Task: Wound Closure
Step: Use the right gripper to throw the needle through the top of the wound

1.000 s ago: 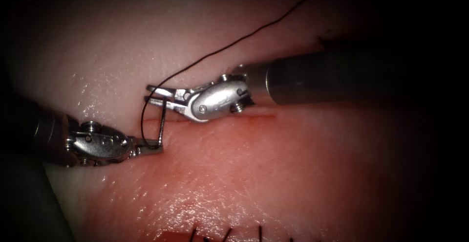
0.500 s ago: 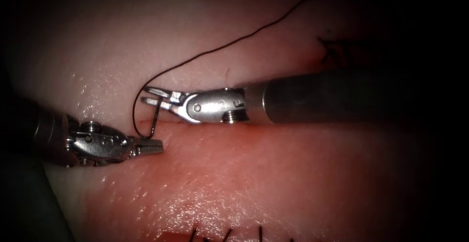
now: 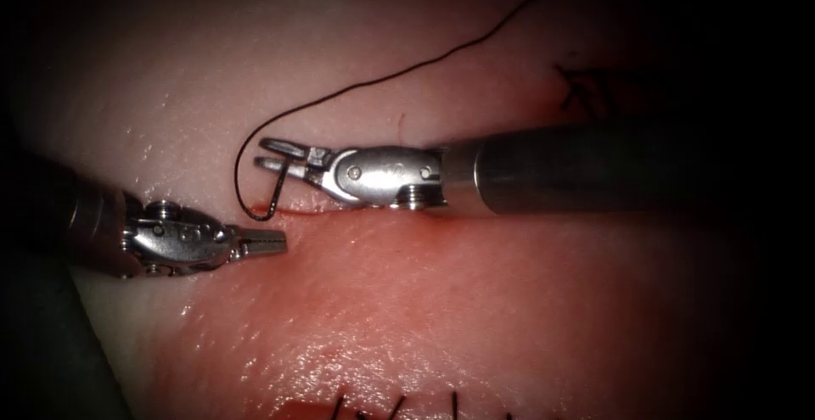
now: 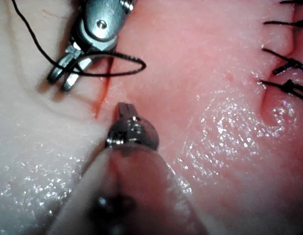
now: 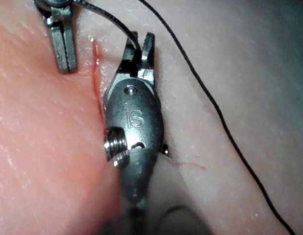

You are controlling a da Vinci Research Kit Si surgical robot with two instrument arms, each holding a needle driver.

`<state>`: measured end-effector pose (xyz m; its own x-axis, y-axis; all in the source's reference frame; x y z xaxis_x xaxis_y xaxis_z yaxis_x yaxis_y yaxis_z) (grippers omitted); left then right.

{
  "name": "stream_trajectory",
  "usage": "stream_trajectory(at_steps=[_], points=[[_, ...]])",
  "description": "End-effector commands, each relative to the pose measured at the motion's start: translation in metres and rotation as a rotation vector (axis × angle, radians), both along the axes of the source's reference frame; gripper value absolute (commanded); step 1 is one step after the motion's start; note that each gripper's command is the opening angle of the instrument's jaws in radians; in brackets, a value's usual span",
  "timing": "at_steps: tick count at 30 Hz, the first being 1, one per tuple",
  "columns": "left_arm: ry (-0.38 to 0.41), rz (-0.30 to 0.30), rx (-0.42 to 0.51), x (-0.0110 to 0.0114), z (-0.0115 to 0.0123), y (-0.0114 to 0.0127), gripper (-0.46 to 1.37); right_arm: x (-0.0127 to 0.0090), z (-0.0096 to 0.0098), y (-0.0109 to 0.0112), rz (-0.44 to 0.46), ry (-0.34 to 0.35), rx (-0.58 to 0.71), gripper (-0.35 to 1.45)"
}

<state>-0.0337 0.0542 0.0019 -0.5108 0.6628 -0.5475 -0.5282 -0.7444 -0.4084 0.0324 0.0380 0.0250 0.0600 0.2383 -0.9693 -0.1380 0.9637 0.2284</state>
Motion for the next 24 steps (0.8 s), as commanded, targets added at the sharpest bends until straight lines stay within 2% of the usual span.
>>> stream_trajectory(at_steps=[1, 8, 10, 20, 21, 22, 24], points=[[0.012, 0.004, 0.011, 0.0001, 0.0004, -0.0005, -0.35, 0.0002, -0.0005, 0.0006, 0.007, 0.001, 0.014, -0.35], [0.018, 0.013, 0.026, 0.0006, 0.0011, -0.0021, -0.35, 0.0008, -0.0014, 0.0027, 0.023, -0.002, 0.026, -0.35], [0.02, 0.012, 0.028, 0.0009, 0.0012, -0.0025, -0.35, 0.001, -0.0015, 0.0031, 0.034, 0.002, 0.07, -0.35], [0.02, 0.013, 0.03, 0.0014, 0.0014, -0.0029, -0.35, 0.0024, -0.0009, 0.0039, 0.087, 0.023, 0.403, -0.35], [0.02, 0.013, 0.03, 0.0014, 0.0014, -0.0029, -0.35, 0.0024, -0.0008, 0.0041, 0.1, 0.032, 0.467, -0.35], [0.021, 0.013, 0.03, 0.0014, 0.0014, -0.003, -0.35, 0.0024, -0.0008, 0.0043, 0.129, 0.045, 0.583, -0.35], [0.021, 0.013, 0.03, 0.0014, 0.0014, -0.003, -0.35, 0.0024, -0.0007, 0.0045, 0.138, 0.052, 0.629, -0.35]])
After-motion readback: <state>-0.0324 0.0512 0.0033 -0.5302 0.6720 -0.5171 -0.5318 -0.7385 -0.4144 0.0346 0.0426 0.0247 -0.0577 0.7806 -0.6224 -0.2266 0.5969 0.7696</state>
